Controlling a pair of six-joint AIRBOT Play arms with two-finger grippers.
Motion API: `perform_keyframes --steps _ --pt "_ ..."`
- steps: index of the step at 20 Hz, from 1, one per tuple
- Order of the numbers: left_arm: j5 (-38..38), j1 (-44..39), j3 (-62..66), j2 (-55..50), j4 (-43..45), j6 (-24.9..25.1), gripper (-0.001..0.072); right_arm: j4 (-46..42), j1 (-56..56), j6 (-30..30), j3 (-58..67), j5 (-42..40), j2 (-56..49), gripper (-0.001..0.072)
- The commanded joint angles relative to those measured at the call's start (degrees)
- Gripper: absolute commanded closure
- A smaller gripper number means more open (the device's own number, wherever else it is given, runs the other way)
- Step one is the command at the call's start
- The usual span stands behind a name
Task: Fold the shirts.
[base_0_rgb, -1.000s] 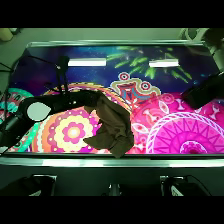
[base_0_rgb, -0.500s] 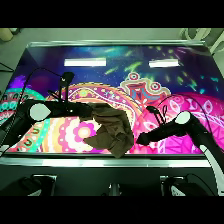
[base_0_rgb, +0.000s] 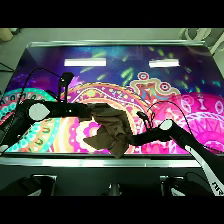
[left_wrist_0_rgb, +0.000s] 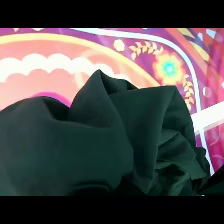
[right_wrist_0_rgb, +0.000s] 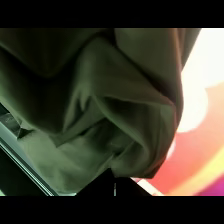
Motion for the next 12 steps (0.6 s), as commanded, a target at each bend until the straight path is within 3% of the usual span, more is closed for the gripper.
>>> perform_keyframes --steps 1,4,6,9,12 --pt "2.0 0.1 2.1 1.7 0.5 0.1 0.0677 -6.5 1.1 -2.2 4.7 0.3 3.8 0.0694" --pt "6.5 0.1 11.6 7.0 3.8 0.0 0.0677 -26.0 -0.8 2.4 21.0 5.1 14.3 0.0694" --pt "11.0 0.1 21.6 11.3 5.1 0.0 0.0677 -35.6 -3.4 4.5 36.3 4.1 21.7 0.0694" --pt "15.1 0.1 35.3 17.2 7.3 0.0 0.0677 -43.2 -4.5 4.5 57.0 -1.9 29.7 0.0693" --pt "13.2 0.1 38.1 22.6 10.0 -1.5 0.0677 -42.4 -4.5 6.8 66.5 -2.6 33.9 0.0693"
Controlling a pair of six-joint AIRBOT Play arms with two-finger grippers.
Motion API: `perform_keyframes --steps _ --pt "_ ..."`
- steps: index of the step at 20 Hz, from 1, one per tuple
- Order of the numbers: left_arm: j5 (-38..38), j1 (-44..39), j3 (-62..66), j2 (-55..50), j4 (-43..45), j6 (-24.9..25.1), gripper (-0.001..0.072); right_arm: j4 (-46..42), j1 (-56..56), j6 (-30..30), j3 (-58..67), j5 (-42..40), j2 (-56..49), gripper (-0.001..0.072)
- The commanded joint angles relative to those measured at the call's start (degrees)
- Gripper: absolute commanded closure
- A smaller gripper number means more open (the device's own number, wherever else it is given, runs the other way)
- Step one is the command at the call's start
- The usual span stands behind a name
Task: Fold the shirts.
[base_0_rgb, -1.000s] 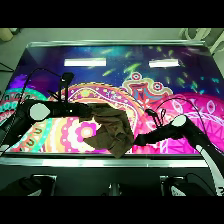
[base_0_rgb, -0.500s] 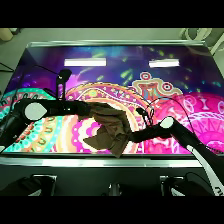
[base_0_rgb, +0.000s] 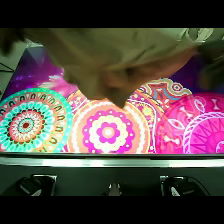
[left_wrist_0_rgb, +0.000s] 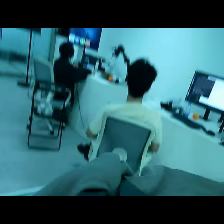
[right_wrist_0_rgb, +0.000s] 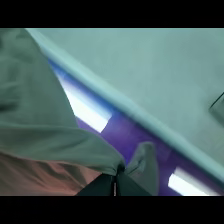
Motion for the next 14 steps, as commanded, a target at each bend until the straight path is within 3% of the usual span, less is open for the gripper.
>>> perform_keyframes --steps 1,4,8,12,14 --pt "-2.1 0.0 5.5 6.2 5.2 -3.0 0.0677 -5.5 -0.5 2.2 12.6 -0.3 6.1 0.0693" --pt "-13.3 0.0 5.5 8.2 13.0 -9.5 0.0678 -7.7 -0.5 2.2 12.8 6.1 6.8 0.0692" --pt "-24.2 0.0 5.0 7.6 14.2 -10.3 0.0677 -8.5 -0.5 2.1 12.8 14.1 3.1 0.0692" --pt "-34.6 0.0 -3.1 4.8 17.8 -10.5 0.0677 -8.5 -0.5 -4.4 12.7 21.6 -9.6 0.0690" --pt "-35.1 0.0 -11.4 2.6 18.6 -10.8 0.0677 -7.9 -0.5 -6.5 11.6 21.8 -19.3 0.0690"
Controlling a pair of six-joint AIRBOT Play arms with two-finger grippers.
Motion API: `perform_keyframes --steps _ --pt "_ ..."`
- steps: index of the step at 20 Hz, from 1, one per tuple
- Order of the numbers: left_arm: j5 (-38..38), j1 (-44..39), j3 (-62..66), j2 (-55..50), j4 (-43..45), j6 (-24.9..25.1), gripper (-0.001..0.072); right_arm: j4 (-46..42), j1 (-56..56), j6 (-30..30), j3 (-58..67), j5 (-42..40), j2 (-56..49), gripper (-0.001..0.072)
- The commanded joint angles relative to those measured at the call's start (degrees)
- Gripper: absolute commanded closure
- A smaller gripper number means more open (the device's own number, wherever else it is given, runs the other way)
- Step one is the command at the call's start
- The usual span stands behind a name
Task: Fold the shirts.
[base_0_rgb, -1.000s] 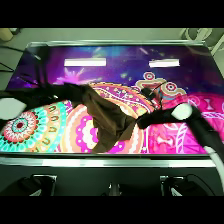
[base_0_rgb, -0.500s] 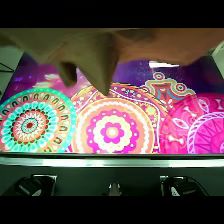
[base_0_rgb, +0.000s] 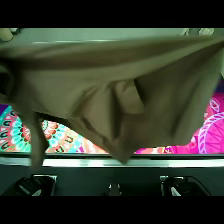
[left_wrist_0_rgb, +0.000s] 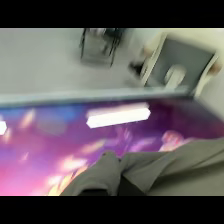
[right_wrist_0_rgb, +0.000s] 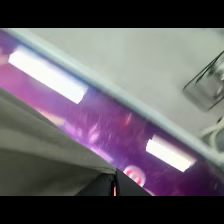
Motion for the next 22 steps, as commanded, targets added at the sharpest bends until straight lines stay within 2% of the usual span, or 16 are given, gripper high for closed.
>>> perform_keyframes --steps 1,5,7,9,11,12,13,14,15,16,17,18,19,20,22 --pt "-4.3 0.1 -12.6 -4.0 2.4 -2.3 0.0677 1.2 0.0 -4.1 -1.0 3.2 -16.0 0.0690" --pt "3.5 1.2 -24.9 -16.1 2.5 -4.5 0.0677 11.2 0.0 -3.8 -1.0 -5.2 -36.6 0.0689" --pt "6.2 4.6 -24.8 -25.0 1.2 -4.5 0.0678 16.2 0.0 0.5 -1.0 -6.7 -43.1 0.0689" --pt "8.6 9.5 -23.6 -33.3 -4.2 -4.5 0.0677 20.4 0.1 6.2 -1.0 -6.4 -47.6 0.0690" --pt "9.8 13.8 -21.9 -40.0 -13.0 -4.1 0.0675 24.0 0.3 7.8 -1.0 -6.0 -50.4 0.0678" --pt "9.7 15.6 -20.7 -42.4 -17.5 -2.6 0.0640 24.8 0.3 7.6 -1.0 -7.1 -50.9 0.0536" --pt "8.6 17.6 -18.8 -44.2 -22.1 -0.2 0.0423 24.7 -0.2 5.4 -0.6 -5.9 -50.6 0.0242" --pt "7.0 19.6 -16.6 -45.1 -25.2 3.2 0.0150 23.8 -1.4 1.2 -0.1 -3.5 -49.9 0.0164" --pt "4.4 21.9 -14.0 -45.2 -26.4 7.4 0.0078 21.9 -3.0 0.2 0.3 -0.1 -49.1 0.0163" --pt "0.8 24.3 -11.3 -44.9 -26.2 11.1 0.0081 19.8 -5.3 0.2 0.3 4.7 -48.2 0.0161" --pt "-3.1 26.8 -9.2 -44.5 -26.2 14.1 0.0118 18.9 -7.8 -0.1 0.3 10.4 -47.5 0.0170" --pt "-7.0 29.3 -8.3 -43.8 -26.2 16.4 0.0118 17.9 -10.3 -1.7 0.2 16.5 -47.2 0.0227" --pt "-10.0 31.3 -8.9 -42.8 -26.2 17.6 0.0118 15.9 -12.3 -3.4 -1.2 21.7 -46.6 0.0228" --pt "-12.2 33.0 -11.2 -41.7 -26.2 18.6 0.0117 13.8 -13.7 -3.5 -4.2 23.7 -45.2 0.0228" --pt "-11.5 33.8 -20.0 -39.1 -26.4 19.0 0.0113 13.7 -14.7 -3.5 -13.8 20.1 -40.4 0.0228"
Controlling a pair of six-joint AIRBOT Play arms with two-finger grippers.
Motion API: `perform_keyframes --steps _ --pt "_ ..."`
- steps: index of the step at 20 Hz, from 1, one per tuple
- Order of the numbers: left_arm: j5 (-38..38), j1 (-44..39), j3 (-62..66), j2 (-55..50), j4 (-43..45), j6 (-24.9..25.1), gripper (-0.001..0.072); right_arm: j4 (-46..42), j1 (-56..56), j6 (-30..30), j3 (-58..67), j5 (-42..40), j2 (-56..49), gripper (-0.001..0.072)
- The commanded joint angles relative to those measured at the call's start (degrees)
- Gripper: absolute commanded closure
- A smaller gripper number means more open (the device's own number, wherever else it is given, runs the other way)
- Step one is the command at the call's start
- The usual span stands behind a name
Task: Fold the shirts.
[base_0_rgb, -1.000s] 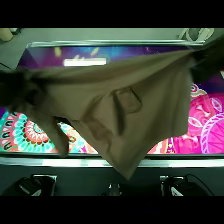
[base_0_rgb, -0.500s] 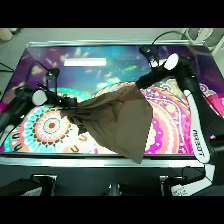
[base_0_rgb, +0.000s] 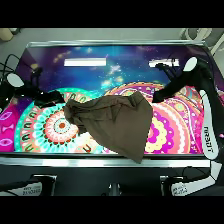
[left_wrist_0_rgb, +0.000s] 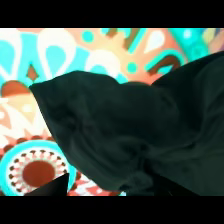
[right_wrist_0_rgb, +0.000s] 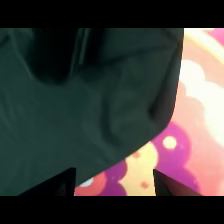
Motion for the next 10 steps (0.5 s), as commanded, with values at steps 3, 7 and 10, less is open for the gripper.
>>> perform_keyframes --steps 3,7,10 --pt "2.3 1.0 -19.7 3.3 -7.8 7.2 0.0105 -0.6 -2.1 -1.9 -22.8 -2.1 11.3 0.0219" --pt "17.1 -3.5 -26.1 3.0 -12.1 7.4 0.0106 1.9 -2.1 -2.3 -29.8 -3.3 14.8 0.0217" --pt "22.0 -5.0 -26.0 2.1 -12.3 6.1 0.0110 1.9 -2.1 -2.5 -30.5 -4.5 14.8 0.0218"
